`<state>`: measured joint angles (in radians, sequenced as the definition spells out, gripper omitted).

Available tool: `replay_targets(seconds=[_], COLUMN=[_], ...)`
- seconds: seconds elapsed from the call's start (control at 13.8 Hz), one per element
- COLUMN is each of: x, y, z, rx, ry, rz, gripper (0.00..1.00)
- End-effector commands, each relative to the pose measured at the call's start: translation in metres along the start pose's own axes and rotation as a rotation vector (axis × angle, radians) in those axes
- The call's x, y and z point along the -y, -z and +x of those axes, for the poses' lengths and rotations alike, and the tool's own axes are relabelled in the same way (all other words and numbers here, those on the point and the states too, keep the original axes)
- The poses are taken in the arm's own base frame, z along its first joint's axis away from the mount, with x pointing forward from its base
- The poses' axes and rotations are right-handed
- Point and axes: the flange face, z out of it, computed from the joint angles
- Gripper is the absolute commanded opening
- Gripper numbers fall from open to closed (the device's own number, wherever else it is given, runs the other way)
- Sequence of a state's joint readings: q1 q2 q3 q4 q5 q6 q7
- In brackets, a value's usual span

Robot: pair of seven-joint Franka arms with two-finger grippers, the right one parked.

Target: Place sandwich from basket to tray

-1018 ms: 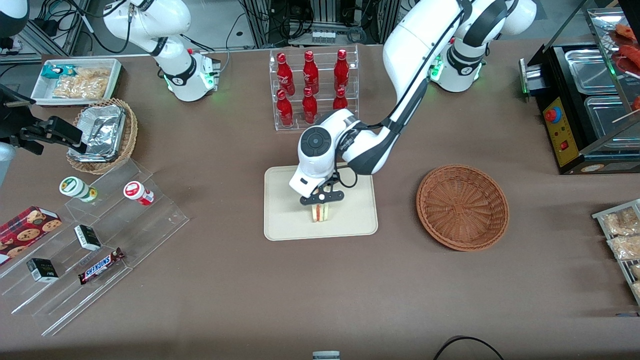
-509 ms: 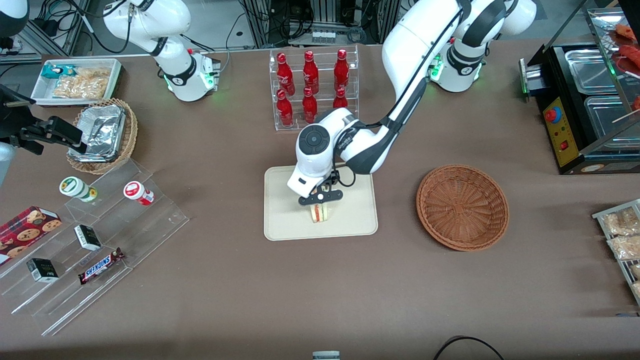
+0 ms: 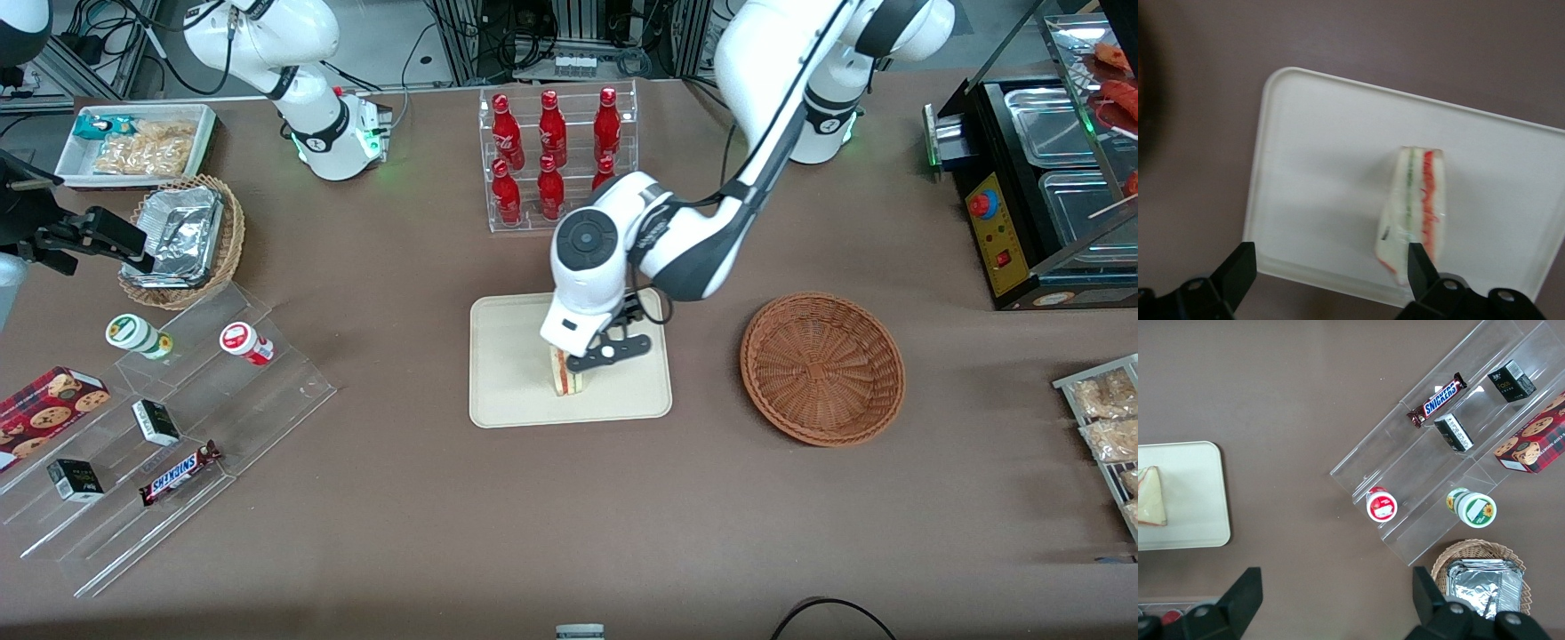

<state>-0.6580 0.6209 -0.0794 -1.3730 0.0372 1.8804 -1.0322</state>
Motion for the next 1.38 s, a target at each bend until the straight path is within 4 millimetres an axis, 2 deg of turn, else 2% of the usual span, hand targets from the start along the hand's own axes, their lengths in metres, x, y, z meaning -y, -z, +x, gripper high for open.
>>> replay_targets(seconds=[0.0, 0.07, 0.15, 0.36, 0.58, 0.8, 0.95, 1.02, 1.31], x=[0.038, 0.052, 0.066, 0.134, 0.192, 0.241, 0.272, 0.3, 0.351], y=[0.009, 0.007, 0.009, 0.02, 0.033, 0.045, 0.056, 0.062, 0.101], z=[0.023, 0.038, 0.044, 0.072, 0.095, 0.107, 0.106, 0.111, 0.106], rx=[0.029, 0.037, 0.04, 0.06, 0.085, 0.094, 0.101, 0.103, 0.133], ry=[0.058, 0.082, 0.067, -0.005, -0.066, -0.106, -0.143, -0.15, -0.254], rz=[0.067, 0.074, 0.076, 0.072, 0.059, 0.047, 0.023, 0.009, -0.003], gripper=[1.0, 1.0, 1.0, 1.0, 1.0, 1.0, 1.0, 1.0, 1.0])
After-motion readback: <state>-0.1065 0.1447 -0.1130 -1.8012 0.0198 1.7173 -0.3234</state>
